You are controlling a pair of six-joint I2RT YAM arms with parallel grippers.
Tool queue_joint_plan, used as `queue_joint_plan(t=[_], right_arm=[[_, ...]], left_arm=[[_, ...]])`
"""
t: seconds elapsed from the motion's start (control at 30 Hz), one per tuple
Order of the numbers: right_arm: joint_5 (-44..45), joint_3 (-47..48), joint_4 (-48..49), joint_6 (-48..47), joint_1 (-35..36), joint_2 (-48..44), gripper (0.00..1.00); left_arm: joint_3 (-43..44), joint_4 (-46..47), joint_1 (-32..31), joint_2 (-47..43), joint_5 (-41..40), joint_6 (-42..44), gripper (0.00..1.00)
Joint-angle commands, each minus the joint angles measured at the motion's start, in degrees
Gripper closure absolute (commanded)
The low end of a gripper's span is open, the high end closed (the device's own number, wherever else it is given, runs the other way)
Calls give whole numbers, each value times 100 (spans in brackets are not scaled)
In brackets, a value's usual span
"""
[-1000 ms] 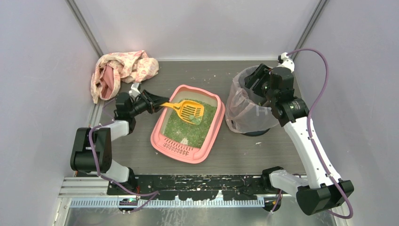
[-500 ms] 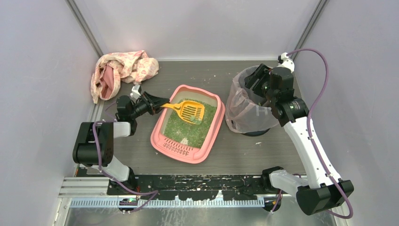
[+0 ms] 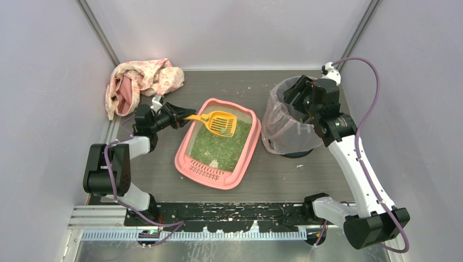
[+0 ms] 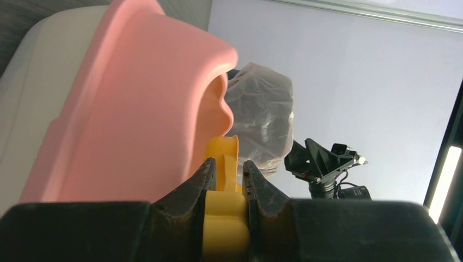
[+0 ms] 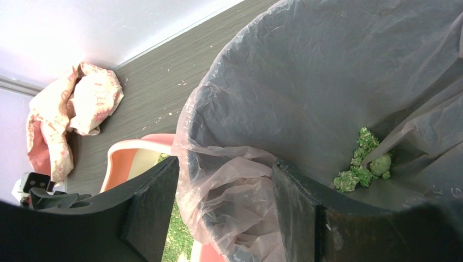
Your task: Clean the litter box
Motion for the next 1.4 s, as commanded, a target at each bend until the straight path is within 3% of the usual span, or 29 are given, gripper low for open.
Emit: queue_joint_plan(t=[0.0, 0.2, 0.33, 0.47, 0.63, 0.73, 1.07, 1.37], right_arm=[[8, 22, 365, 48, -32, 0, 32], [2, 74, 356, 10, -36, 7, 32], [14, 43, 341, 1, -36, -8, 32], [1, 4, 381, 18, -42, -12, 32], [17, -14, 378, 36, -51, -37, 32], [22, -14, 359, 26, -75, -57, 32], [32, 53, 401, 26, -102, -90, 32], [-96, 481, 389, 46, -238, -141, 32]], left_arm=[[-236, 40, -12, 175, 132, 196, 100], [-112, 849, -3, 434, 237, -255, 100], [396, 294, 1, 97, 303, -150, 100], [640, -701, -4, 3, 373, 593, 100], [64, 711, -4, 454, 368, 71, 100], [95, 784, -4, 487, 357, -19, 100], [1624, -1181, -4, -95, 386, 596, 100], [3240, -2500, -364, 155, 130, 950, 100]])
